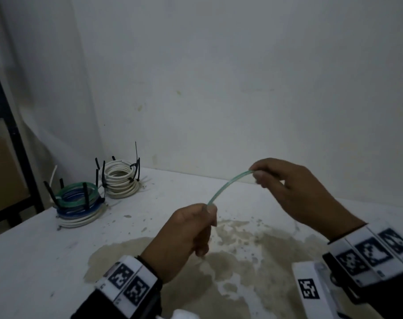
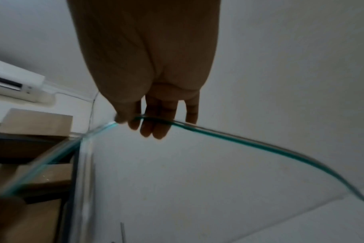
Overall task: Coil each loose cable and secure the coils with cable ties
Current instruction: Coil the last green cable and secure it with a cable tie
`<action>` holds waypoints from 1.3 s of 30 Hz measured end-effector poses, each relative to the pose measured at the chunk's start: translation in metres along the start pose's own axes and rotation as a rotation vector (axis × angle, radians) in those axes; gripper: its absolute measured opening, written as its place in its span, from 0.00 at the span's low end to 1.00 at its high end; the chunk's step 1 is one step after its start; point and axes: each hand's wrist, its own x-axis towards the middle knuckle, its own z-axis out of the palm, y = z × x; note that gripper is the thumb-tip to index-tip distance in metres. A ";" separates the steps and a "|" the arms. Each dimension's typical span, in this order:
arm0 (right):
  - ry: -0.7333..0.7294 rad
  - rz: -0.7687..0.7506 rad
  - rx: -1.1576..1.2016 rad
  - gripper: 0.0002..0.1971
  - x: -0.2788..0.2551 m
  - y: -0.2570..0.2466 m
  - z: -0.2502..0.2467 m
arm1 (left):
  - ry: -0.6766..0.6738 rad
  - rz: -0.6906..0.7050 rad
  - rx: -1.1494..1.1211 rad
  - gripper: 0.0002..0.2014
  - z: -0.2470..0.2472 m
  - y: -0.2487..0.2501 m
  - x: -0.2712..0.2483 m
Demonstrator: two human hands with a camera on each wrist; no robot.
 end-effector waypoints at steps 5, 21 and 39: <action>-0.029 0.105 -0.039 0.21 -0.031 0.016 0.011 | -0.052 0.064 -0.535 0.12 0.019 0.052 -0.020; -0.299 -0.265 -0.653 0.13 -0.045 -0.053 0.021 | 0.450 0.319 -0.228 0.14 -0.038 0.060 -0.020; -0.374 -0.088 -0.473 0.14 -0.001 -0.053 -0.012 | 0.348 0.342 0.954 0.17 -0.049 0.017 -0.012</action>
